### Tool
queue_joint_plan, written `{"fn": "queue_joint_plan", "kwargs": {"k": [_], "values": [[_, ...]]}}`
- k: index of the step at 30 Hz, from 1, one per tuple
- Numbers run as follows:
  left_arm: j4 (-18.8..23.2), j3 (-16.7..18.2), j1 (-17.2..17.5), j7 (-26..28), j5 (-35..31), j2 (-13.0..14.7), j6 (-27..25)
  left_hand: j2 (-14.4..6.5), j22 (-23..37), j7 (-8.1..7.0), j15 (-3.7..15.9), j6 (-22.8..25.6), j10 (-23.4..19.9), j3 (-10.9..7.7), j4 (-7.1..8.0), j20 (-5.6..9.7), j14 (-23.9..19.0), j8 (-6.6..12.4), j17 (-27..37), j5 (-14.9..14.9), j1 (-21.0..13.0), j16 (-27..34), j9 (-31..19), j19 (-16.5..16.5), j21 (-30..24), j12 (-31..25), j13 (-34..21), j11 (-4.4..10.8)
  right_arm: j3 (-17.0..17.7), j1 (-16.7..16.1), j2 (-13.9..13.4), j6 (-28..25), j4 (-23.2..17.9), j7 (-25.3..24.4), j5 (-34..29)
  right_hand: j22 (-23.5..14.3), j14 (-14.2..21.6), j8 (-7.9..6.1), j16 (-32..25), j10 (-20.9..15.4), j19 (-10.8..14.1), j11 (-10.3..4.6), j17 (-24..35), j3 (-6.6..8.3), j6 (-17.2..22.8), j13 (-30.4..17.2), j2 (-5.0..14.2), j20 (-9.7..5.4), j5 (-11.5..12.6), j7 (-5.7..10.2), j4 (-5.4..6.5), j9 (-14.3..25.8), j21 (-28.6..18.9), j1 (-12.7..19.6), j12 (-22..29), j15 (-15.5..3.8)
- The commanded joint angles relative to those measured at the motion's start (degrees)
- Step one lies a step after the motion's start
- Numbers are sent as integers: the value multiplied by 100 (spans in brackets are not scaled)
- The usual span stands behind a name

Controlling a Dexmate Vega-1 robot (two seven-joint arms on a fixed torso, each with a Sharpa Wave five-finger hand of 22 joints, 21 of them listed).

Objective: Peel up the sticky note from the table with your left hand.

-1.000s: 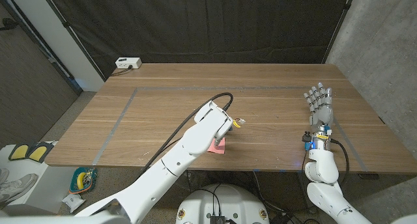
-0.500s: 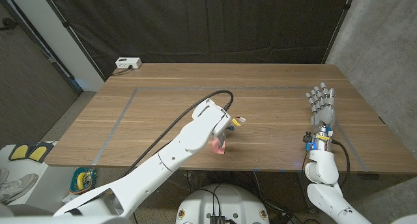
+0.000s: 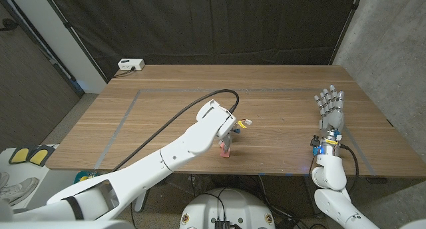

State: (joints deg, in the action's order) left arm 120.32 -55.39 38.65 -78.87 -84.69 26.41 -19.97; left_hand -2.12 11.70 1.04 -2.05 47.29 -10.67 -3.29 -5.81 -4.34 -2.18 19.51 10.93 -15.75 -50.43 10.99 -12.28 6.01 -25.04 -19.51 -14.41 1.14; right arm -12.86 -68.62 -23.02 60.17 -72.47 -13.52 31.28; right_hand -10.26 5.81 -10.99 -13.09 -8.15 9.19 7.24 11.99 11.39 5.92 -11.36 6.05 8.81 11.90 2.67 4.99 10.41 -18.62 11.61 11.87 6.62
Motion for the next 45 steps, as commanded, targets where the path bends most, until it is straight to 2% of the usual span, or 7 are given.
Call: {"fn": "queue_joint_plan", "kwargs": {"k": [1, 7, 10, 18, 27, 35, 45], "values": [[22, -213, -188, -9, 267, 155, -338, -118, 15, 168, -10, -401, -143, 25, 64, 6, -35, -248, 19, 52, 69, 15, 35, 57, -41, 7, 4, 114, -45, 14, -63, 21, -45, -170, -120, -8, 69, -11, -41, -59, 41, -12, 12, 37, 31, -4, 24, -9, 36, 38, 19, 18, 5, -32, 11, 4], [115, -10, -21, 259, 458, 185, -246, -744, 19, 274, -34, 143, -292, -391, -49, -61, -157, -183, 9, 220, -280, 46, 48, 137, -110, -30, 45, 52, -83, 46, -66, 29, -3, -210, -111, -8, 78, -15, -39, -71, 46, -13, 11, 42, 42, -4, 28, -12, 38, 41, 17, 18, 13, -31, 13, 8], [157, 62, 61, 422, 506, 206, -212, -831, 24, 252, 9, 796, -480, -755, -259, -47, -294, 93, -14, 344, -667, 64, -91, 274, -209, -49, 71, 132, -96, 67, -63, 58, 31, -222, -122, -8, 84, -14, -38, -78, 50, -10, 10, 45, 42, -4, 29, -12, 39, 39, 16, 18, 18, -29, 14, 5], [188, 58, 149, 556, 217, 203, -132, -836, 37, 142, 78, 1172, -671, -1170, -390, -30, -459, 364, -7, 346, -1099, 101, -289, 413, -333, -38, 81, 213, -127, 88, -74, 88, 71, -292, -169, -8, 91, -11, -35, -79, 58, -17, 8, 49, 38, -4, 29, -6, 41, 36, 12, 18, 27, -28, 11, 2], [342, 225, 359, 1167, 415, 336, 113, -758, 49, 133, 191, 1192, -878, -1369, -399, 128, -588, 503, 13, 326, -1290, 126, -434, 588, -462, -88, 52, 358, -159, 111, -73, 113, 109, -330, -173, -8, 99, -9, -30, -81, 60, -14, 7, 53, 38, -5, 26, 5, 43, 37, 7, 18, 41, -26, 8, -5], [623, 425, 706, 2458, 627, 660, 384, -668, 54, -278, 316, 1215, -1098, -1412, -326, 190, -774, 572, 45, 367, -1243, 164, -458, 708, -572, -174, 17, 458, -177, 124, -75, 131, 135, -341, -157, -8, 98, -9, -23, -82, 64, -14, 6, 56, 38, -5, 23, 3, 45, 32, 4, 18, 52, -28, 6, -2], [685, 857, 927, 3467, 1845, 879, 770, -674, 56, -433, 380, 1228, -1157, -1431, -277, 208, -859, 579, 77, 427, -1197, 182, -409, 756, -633, -203, -10, 466, -165, 111, -75, 167, 144, -438, -219, -8, 106, -8, -19, -84, 68, -15, 5, 59, 40, -5, 21, 10, 47, 30, 2, 18, 67, -30, 3, 0]]}}
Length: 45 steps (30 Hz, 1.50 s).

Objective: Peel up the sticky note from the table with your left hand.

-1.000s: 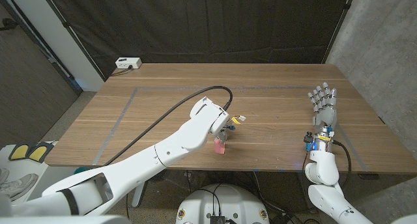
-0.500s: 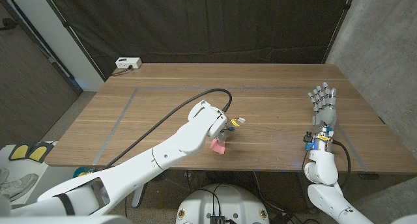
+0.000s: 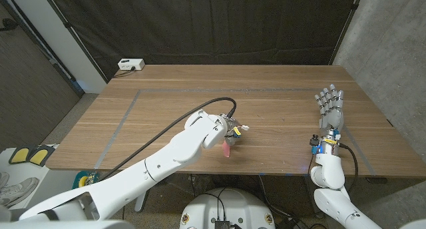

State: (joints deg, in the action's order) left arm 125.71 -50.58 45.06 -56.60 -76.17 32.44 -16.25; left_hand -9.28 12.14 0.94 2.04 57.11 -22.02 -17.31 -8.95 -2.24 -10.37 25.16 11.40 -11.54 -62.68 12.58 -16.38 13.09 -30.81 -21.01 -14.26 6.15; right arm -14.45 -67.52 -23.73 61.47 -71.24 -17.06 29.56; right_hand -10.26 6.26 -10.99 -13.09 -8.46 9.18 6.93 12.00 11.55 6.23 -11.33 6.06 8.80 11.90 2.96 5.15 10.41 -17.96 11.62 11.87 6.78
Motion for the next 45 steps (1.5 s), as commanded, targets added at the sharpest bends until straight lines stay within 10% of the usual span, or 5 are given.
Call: {"fn": "queue_joint_plan", "kwargs": {"k": [1, 13, 28, 45], "values": [[156, 407, 299, 1283, 1089, 289, 415, 41, 12, -454, -30, 250, -20, -27, 43, -4, -39, 15, 33, 13, 35, 23, 5, 46, -59, -52, -27, -32, -9, -1, -9, 32, 17, -89, -47, -8, 66, -9, -20, -52, 71, 15, 4, 44, 11, -8, 21, 6, 47, 0, -14, 18, 2, -30, 1, -17], [254, 614, 574, 2123, 1218, 467, 327, 68, 10, -477, -54, 281, 174, -12, 39, -17, 50, 25, 42, 77, 29, -14, 51, -40, -61, 22, -46, -42, -43, 33, -47, -45, -45, -113, -68, -9, 77, -10, -16, -55, 76, 11, 3, 50, 17, -8, 20, 3, 49, 0, -19, 18, 18, -30, -1, -15], [164, 1185, 1594, 5395, 1349, 539, 108, 21, 2, -357, -96, 164, 221, -23, 119, -174, -37, 5, 77, 127, 122, 33, 83, -177, -56, 61, -63, 5, -20, 47, -166, -526, -454, -372, -391, -9, 68, -11, -2, -67, 77, 17, 2, 55, 26, -8, 17, -8, 50, -11, -24, 18, 40, -32, -1, -17], [-739, 1505, 2147, 9173, 2194, -250, 99, 27, -9, -456, -85, 64, 250, -72, 188, -291, -181, 120, 92, 139, 259, 91, -22, -232, -98, 146, -81, 25, -44, 108, -241, -903, -739, -564, -623, -10, 73, -17, 11, -67, 135, 39, 1, 62, 53, -8, 10, -172, 51, -28, -32, 17, 51, -34, -8, 1]]}}
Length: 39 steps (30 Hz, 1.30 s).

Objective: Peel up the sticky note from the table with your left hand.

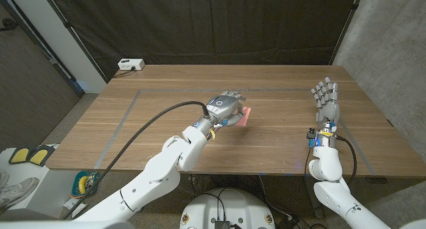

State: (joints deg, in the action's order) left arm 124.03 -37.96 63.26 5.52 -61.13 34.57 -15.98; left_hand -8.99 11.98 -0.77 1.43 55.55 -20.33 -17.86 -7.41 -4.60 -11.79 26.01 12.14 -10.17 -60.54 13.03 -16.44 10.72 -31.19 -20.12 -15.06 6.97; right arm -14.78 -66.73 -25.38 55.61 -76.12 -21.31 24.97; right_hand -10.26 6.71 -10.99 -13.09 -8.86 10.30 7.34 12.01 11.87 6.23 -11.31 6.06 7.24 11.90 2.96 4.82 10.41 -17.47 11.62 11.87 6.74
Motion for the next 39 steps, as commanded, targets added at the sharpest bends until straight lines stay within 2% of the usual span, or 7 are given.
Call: {"fn": "queue_joint_plan", "kwargs": {"k": [1, 4, 7, 14, 20, 29, 39], "values": [[-669, 253, 309, 3172, 746, -508, 123, -3, 7, -292, -23, 217, 84, -21, 34, -55, -40, 38, 18, 1, 45, 47, -17, 10, -64, 61, 1, -55, -12, 40, -80, -347, -266, -147, -175, -11, 29, -18, 11, -25, 24, 0, 1, 30, 56, -10, 10, -16, 52, -29, 0, 17, 3, -34, -9, 1], [-925, 257, 214, 3675, 812, -617, 179, -10, 6, -269, -6, 192, 54, -37, 31, -35, -46, 52, 17, -2, 46, 48, -38, 43, -85, 62, 3, -38, -24, 82, -94, -438, -298, -151, -199, -11, 33, -18, 11, -23, 26, -3, 0, 30, 57, -10, 9, -13, 52, -31, -2, 17, 6, -34, -10, -9], [-1178, 397, 146, 4056, 1449, -741, 609, -30, 4, -247, 27, 153, -10, -57, 41, -7, -92, 74, 22, -4, 62, 67, -70, 77, -109, 50, -2, -66, -61, 165, -116, -550, -309, -96, -197, -11, 37, -16, 11, -27, 32, 0, 0, 31, 55, -10, 7, -17, 52, -30, -3, 17, 7, -34, -9, -13], [-1306, 590, 135, 4249, 2159, -885, 898, 1, 1, -285, -27, 170, -161, -75, 34, -15, -67, 123, 19, -6, 85, 53, -89, 68, -125, 18, -8, -18, -91, 295, -147, -794, -380, -25, -209, -11, 38, -20, 15, -26, 37, 9, 0, 32, 70, -9, 2, -51, 52, -44, -8, 17, 16, -34, -11, -11], [-1367, 862, 164, 4127, 3022, -999, 1323, 12, -3, -269, -50, 150, -28, -99, 22, -33, -56, 130, 17, -11, 99, 45, -66, 49, -136, 99, -10, -82, -92, 395, -179, -1000, -487, 44, -204, -11, 54, -31, 13, -17, 82, 17, 0, 33, 106, -9, -5, -70, 51, -60, -13, 17, 11, -35, -16, -25], [-1432, 1443, 213, 3029, 5025, -1077, 2078, -28, -5, -214, -170, 39, 73, -147, 29, -92, 15, 135, 28, -27, 118, 21, -88, -6, -141, 177, -6, -183, -116, 551, -256, -1357, -598, 364, -33, -12, 63, -56, 17, -19, 98, 20, -1, 32, 187, -10, -17, -62, 48, -85, -19, 16, 19, -38, -17, -26], [-1722, 1762, 21, 1996, 6591, -1235, 2345, -59, -3, -123, -255, -57, 37, -213, 26, -166, 50, 177, 42, -51, 116, 16, -152, -109, -130, 193, -14, -242, -67, 708, -127, -1529, -494, 446, -51, -13, 55, -73, 26, -42, 98, 27, 1, 30, 259, -10, -26, -57, 44, -124, -22, 16, 37, -46, -10, -13]]}}
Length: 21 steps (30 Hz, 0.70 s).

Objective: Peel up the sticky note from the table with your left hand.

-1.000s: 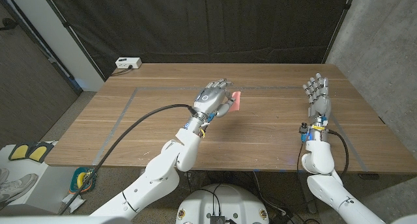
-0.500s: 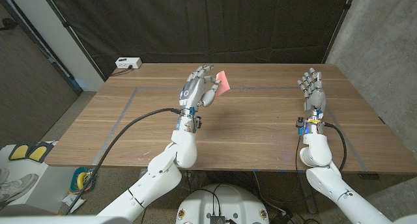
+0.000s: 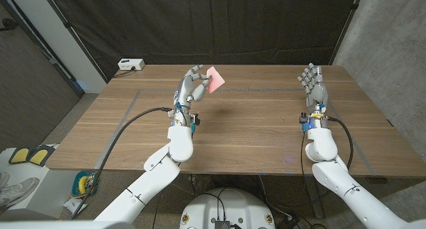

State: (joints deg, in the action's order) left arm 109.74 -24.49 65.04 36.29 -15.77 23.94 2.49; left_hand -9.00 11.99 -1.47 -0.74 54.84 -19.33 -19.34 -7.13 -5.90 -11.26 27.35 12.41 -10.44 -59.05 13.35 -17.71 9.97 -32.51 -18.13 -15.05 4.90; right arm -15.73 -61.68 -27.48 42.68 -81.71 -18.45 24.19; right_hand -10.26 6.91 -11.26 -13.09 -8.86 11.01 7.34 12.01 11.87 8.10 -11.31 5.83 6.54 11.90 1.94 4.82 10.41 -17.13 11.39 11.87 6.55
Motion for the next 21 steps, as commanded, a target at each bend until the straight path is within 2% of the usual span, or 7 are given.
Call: {"fn": "queue_joint_plan", "kwargs": {"k": [1, 5, 15, 17, 18, 20, 21], "values": [[-330, 428, -181, -1169, 2194, -189, 513, -60, -4, -51, -50, 12, -69, -71, -4, -42, -7, 49, 17, -25, -35, -15, -31, -35, 0, -6, -16, -32, 30, 242, 121, -228, 118, 164, 27, -13, 31, -44, 28, -41, 26, 27, 1, 30, 70, -10, -4, 14, 43, -23, -23, 16, 4, -24, -10, 6], [-469, 466, -280, -1477, 2667, -212, 550, -62, -4, -33, -62, 0, -84, -87, -8, -61, -5, 56, 19, -30, -37, -14, -33, -47, -2, -4, -18, -51, 36, 342, 221, -188, 260, 187, 10, -13, 32, -43, 30, -50, 30, 23, 1, 29, 75, -10, -6, 14, 42, -23, -24, 16, 7, -26, -7, 8], [-565, 452, -389, -1431, 2640, -153, 623, -56, 0, 21, -68, -24, -153, -137, -24, -89, -29, 82, 24, -45, -45, 0, -37, -87, -11, -9, -28, -40, 27, 395, 314, -214, 340, 180, -89, -14, 30, -33, 35, -58, 30, 29, 2, 30, 74, -10, -9, 16, 38, -16, -26, 16, 20, -31, -6, 5], [-893, 420, -455, -1528, 2645, -211, 1144, -14, 2, -79, -55, -234, -22, -129, -12, -91, -39, 14, 28, -41, 8, 5, -18, -94, -28, 64, -29, -38, 34, 392, 339, -212, 341, 124, -139, -14, 27, -30, 37, -49, 33, 25, 1, 32, 71, -10, -11, 21, 37, -21, -30, 16, 22, -27, -11, 12], [-1054, 406, -489, -1649, 2703, -223, 1403, 14, 6, -57, -53, -585, 208, -98, 29, -102, 27, -113, 34, -39, 122, -23, 11, -198, -15, 185, -12, -120, 37, 390, 347, -197, 349, 79, -198, -14, 15, -21, 46, -31, 37, -11, -2, 38, 57, -10, -12, 28, 37, -9, -42, 16, 26, -14, -19, -9], [-1393, 371, -581, -1902, 2734, -215, 1935, 177, -24, -164, -275, -3083, 1483, 103, 117, -308, 678, -1408, -21, -34, 751, -232, 399, -884, 204, 690, 161, -486, 47, 371, 365, -205, 321, 51, -175, -14, 19, 1, 51, 50, 59, -57, -9, 53, 12, -10, -14, 63, 35, 10, -70, 16, 32, 18, -50, -74], [-1529, 359, -615, -1989, 2731, -223, 2161, 290, -34, -151, -413, -3899, 2063, 280, 226, -433, 1088, -1744, -50, 1, 1180, -293, 543, -1299, 374, 769, 240, -569, 47, 365, 358, -199, 321, 52, -185, -14, 13, 9, 56, 65, 60, -77, -11, 58, -4, -10, -16, 72, 34, 21, -79, 17, 35, 28, -55, -84]]}}
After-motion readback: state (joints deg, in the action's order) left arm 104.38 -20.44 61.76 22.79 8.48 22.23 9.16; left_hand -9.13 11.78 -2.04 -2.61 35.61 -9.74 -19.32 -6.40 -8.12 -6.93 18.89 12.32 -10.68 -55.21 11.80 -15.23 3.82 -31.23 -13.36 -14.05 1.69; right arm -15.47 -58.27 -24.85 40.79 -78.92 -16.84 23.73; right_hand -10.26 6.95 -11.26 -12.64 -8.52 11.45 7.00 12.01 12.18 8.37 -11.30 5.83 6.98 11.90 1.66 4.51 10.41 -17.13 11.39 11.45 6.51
